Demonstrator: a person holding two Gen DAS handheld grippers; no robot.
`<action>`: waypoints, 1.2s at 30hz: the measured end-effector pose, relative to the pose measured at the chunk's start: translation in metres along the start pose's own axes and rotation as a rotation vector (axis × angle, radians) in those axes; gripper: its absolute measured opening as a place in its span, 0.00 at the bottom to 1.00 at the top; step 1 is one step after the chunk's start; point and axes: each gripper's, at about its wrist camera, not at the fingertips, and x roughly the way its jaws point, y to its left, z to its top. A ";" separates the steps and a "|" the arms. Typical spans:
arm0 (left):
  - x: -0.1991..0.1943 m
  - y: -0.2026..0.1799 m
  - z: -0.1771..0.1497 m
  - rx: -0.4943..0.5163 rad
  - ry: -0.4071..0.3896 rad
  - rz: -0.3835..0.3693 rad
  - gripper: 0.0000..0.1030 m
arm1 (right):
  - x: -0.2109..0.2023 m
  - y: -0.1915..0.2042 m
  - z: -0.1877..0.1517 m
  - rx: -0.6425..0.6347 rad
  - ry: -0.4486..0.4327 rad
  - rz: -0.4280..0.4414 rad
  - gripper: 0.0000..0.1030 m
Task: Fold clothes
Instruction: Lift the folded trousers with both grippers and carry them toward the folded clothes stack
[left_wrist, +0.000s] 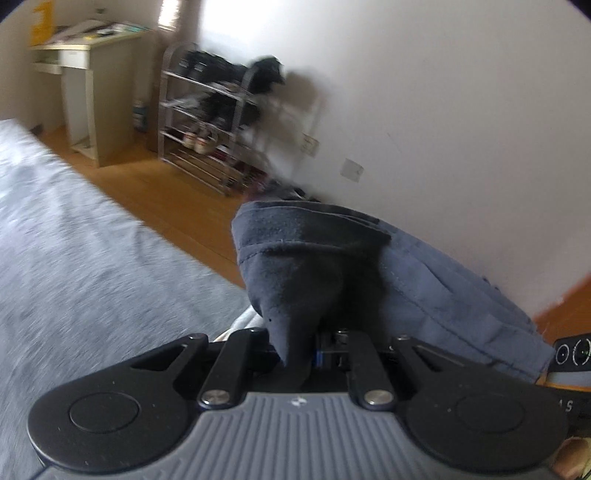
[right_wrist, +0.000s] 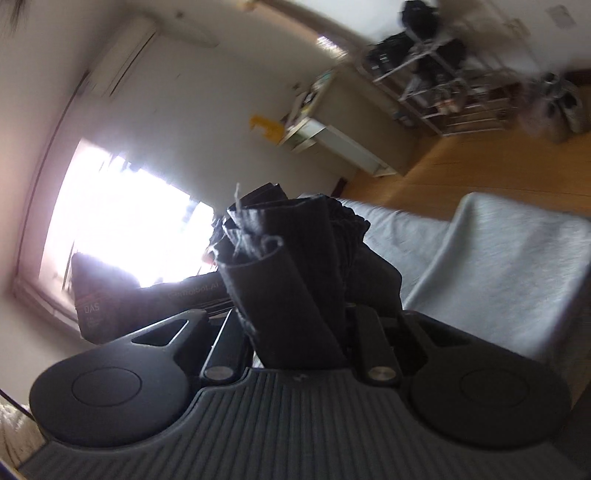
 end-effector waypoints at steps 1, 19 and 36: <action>0.011 -0.003 0.003 0.021 0.011 -0.011 0.14 | -0.001 -0.008 0.003 0.014 -0.014 -0.010 0.13; 0.180 -0.010 0.033 0.176 0.268 -0.098 0.24 | 0.017 -0.139 0.043 0.157 -0.024 -0.190 0.13; 0.032 0.100 0.008 -0.262 0.069 0.059 0.54 | 0.016 -0.174 0.056 0.257 0.084 -0.163 0.27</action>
